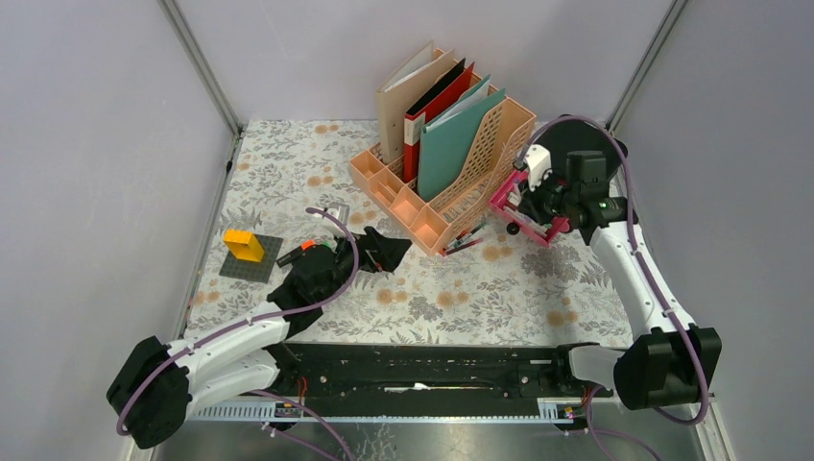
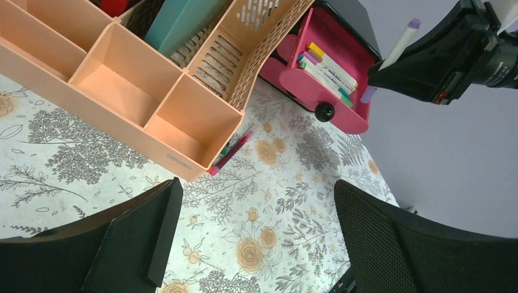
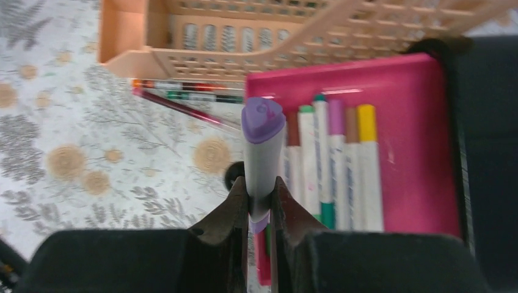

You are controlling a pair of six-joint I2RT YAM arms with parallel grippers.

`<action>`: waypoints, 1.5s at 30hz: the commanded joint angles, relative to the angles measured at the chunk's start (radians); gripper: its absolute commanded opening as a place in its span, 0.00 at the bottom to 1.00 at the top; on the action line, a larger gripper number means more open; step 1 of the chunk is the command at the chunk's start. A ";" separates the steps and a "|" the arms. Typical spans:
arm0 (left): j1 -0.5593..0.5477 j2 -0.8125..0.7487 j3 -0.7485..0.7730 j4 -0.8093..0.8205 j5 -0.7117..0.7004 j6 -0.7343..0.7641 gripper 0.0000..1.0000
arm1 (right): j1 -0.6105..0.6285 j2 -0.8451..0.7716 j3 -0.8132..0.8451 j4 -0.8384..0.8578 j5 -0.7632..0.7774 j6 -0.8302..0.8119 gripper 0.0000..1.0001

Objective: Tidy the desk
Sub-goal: Place the stationery in the storage box.

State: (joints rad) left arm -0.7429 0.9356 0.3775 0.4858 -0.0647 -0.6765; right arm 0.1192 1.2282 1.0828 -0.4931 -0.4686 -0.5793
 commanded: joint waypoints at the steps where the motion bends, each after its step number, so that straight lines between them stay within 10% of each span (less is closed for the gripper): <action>1: 0.008 -0.024 -0.007 0.007 -0.015 0.027 0.99 | -0.029 -0.027 0.014 0.044 0.146 -0.002 0.05; 26: 0.024 -0.015 -0.020 0.019 -0.007 0.031 0.99 | -0.060 0.012 -0.102 0.280 0.521 -0.046 0.13; 45: 0.031 -0.029 -0.026 0.014 0.000 0.031 0.99 | -0.060 0.010 -0.127 0.307 0.523 -0.056 0.54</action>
State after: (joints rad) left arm -0.7193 0.9306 0.3573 0.4641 -0.0608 -0.6594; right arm 0.0624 1.2633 0.9554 -0.2054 0.0990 -0.6472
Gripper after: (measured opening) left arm 0.987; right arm 0.527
